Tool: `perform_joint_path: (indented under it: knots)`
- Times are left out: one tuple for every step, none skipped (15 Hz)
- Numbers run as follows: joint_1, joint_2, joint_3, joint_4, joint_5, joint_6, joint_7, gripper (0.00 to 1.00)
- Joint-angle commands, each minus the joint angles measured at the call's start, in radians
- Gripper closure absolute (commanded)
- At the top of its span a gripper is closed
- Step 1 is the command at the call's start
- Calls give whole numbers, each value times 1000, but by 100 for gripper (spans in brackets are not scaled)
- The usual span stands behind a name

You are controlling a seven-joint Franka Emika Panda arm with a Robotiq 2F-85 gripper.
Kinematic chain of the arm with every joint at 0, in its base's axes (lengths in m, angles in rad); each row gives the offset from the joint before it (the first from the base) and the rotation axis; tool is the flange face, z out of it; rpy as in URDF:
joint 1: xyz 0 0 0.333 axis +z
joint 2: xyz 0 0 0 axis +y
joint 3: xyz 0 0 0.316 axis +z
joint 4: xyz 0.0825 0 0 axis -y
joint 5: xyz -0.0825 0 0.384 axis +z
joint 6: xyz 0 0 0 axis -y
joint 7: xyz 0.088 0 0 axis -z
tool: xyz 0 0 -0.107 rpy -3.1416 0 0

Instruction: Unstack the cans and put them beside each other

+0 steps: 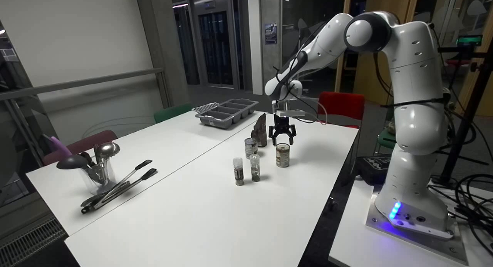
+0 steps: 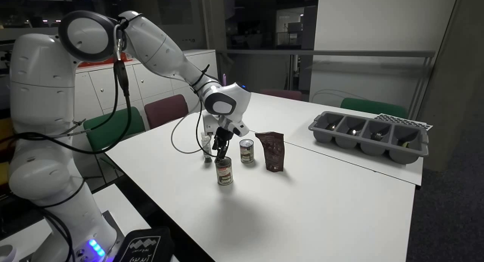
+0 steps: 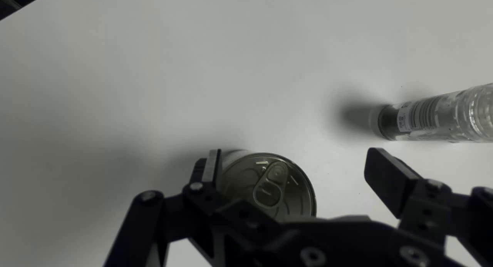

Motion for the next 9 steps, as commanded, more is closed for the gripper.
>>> perform_joint_path:
  knots:
    - [16, 9, -17, 2, -28, 6, 101, 0]
    - [18, 12, -18, 4, -33, 6, 124, 0]
    - [19, 16, -19, 6, -38, 4, 144, 0]
    - [20, 20, -20, 8, -41, 1, 161, 0]
    - [20, 23, -21, 9, -45, 0, 177, 0]
    - [21, 27, -21, 9, -49, 0, 190, 0]
    - [23, 31, -23, 10, -52, 0, 205, 0]
    - [26, 32, -25, 10, -57, 0, 220, 0]
    - [30, 33, -29, 11, -63, 2, 237, 0]
